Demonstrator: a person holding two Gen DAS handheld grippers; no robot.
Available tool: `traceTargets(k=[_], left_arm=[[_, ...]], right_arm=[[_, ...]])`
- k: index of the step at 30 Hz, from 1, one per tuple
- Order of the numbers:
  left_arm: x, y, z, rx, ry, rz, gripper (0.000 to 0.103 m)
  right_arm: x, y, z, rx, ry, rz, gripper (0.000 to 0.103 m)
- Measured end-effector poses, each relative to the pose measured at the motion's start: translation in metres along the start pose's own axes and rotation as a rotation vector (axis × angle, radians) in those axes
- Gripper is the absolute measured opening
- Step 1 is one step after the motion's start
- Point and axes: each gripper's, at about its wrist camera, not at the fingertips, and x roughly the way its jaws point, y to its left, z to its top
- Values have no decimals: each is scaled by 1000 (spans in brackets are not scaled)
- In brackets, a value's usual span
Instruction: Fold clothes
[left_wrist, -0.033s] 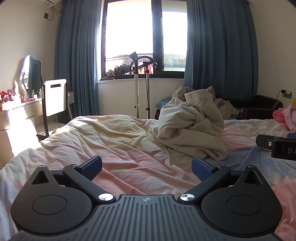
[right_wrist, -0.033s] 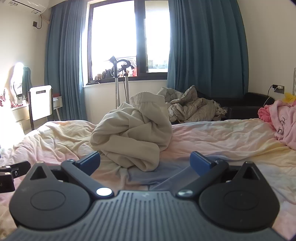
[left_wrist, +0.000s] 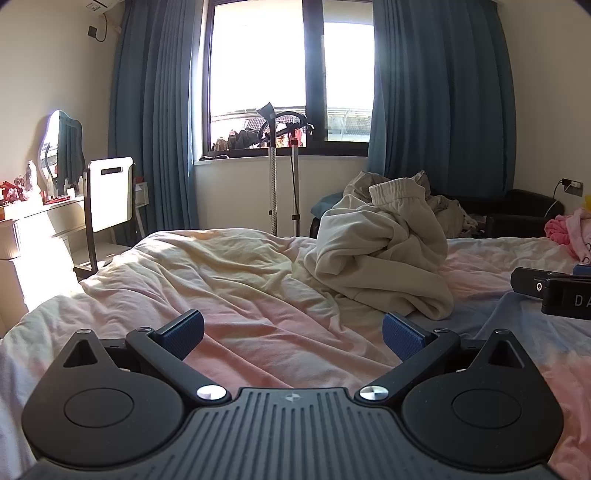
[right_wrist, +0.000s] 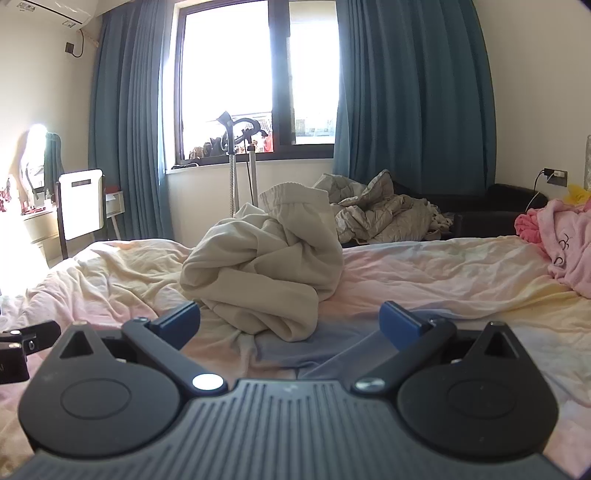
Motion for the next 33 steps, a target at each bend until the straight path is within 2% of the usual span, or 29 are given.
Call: traceTargets(k=[33], left_arm=[[-3,-1,1,13,-18,5,103]], right_arm=[[0,-1,-1,3,-2,-6,103]])
